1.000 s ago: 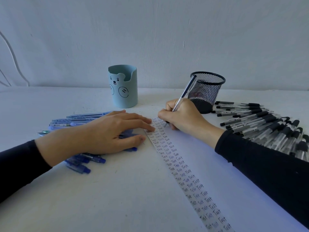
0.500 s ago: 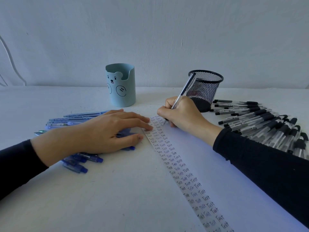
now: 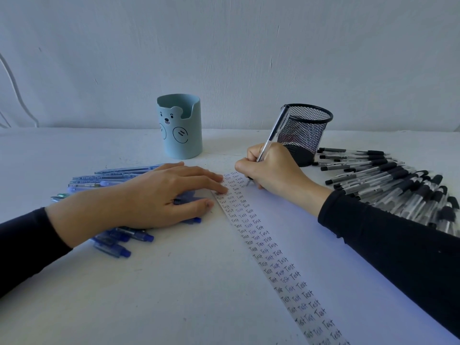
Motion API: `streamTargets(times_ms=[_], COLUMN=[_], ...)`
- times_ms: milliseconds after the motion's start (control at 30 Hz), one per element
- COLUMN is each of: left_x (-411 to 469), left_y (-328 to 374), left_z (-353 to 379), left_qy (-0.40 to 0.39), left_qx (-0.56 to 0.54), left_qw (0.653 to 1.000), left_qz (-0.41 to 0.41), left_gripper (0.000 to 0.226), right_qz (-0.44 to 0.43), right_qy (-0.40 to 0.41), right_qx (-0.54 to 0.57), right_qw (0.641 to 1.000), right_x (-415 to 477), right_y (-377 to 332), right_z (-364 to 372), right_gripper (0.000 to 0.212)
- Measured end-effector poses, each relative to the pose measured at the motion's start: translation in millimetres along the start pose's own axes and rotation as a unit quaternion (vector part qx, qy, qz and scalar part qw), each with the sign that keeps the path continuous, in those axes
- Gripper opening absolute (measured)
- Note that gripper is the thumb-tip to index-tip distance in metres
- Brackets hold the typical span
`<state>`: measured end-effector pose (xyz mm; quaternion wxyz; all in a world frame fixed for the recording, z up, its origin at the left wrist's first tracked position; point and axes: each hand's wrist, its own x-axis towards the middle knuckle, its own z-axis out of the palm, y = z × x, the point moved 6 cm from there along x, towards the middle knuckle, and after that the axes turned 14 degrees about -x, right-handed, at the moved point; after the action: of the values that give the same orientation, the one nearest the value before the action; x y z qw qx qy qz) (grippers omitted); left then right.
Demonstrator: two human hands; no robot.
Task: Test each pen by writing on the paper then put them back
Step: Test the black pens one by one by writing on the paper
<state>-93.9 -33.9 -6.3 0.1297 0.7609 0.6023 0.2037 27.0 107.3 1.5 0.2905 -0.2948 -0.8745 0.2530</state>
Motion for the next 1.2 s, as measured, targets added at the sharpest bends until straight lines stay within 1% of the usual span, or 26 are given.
streamTargets(times_ms=[300, 433, 533, 633, 667, 767, 833, 900, 967, 1033, 1133, 1200], left_x=[-0.3, -0.7, -0.5, -1.2, -1.4, -1.2, 0.1, 1.9, 2.8, 2.6, 0.1, -4.7], left_y=[-1.0, -0.5, -0.1, -0.7, -0.6, 0.0, 0.4, 2.1, 4.8, 5.0, -4.1, -12.2], left_z=[0.3, 0.4, 0.3, 0.3, 0.5, 0.0, -1.1, -2.6, -5.2, -9.3, -21.9, -32.5], left_qy=[-0.002, -0.005, -0.009, -0.007, -0.007, -0.013, -0.018, -0.016, 0.003, 0.031, 0.091, 0.141], left_qx=[0.004, 0.005, 0.008, 0.01, 0.009, 0.002, -0.003, -0.019, -0.042, -0.06, -0.075, -0.058], left_qw=[1.0, 1.0, 1.0, 1.0, 1.0, 1.0, 0.999, 0.999, 0.999, 0.997, 0.987, 0.974], left_qz=[0.0, -0.005, -0.01, -0.012, -0.013, -0.018, -0.026, -0.034, -0.034, -0.041, -0.111, -0.167], left_gripper=[0.045, 0.046, 0.046, 0.043, 0.042, 0.041, 0.039, 0.038, 0.038, 0.044, 0.054, 0.057], right_qz=[0.012, 0.033, 0.029, 0.02, 0.024, 0.033, 0.017, -0.014, -0.047, -0.064, -0.051, -0.045], right_qy=[0.002, 0.017, 0.018, 0.021, 0.021, 0.015, 0.018, 0.005, -0.035, -0.07, -0.126, -0.152], right_qx=[0.011, 0.074, 0.083, 0.111, 0.117, 0.08, 0.061, 0.064, 0.07, 0.055, 0.052, 0.063], right_qw=[1.0, 0.997, 0.996, 0.993, 0.993, 0.996, 0.998, 0.998, 0.996, 0.994, 0.989, 0.985], right_x=[0.5, 2.2, 2.0, 4.3, 6.1, 10.9, 13.2, 15.8, 18.0, 19.3, 18.0, 15.0], right_y=[2.6, 6.4, 3.5, -4.1, -5.8, -7.4, -10.6, -16.9, -23.0, -25.2, -24.8, -24.8], right_z=[0.6, -2.0, -5.1, -15.6, -20.2, -30.0, -34.3, -36.9, -35.9, -35.2, -32.3, -30.5], right_gripper=[0.033, 0.035, 0.039, 0.029, 0.029, 0.04, 0.037, 0.03, 0.026, 0.026, 0.033, 0.032])
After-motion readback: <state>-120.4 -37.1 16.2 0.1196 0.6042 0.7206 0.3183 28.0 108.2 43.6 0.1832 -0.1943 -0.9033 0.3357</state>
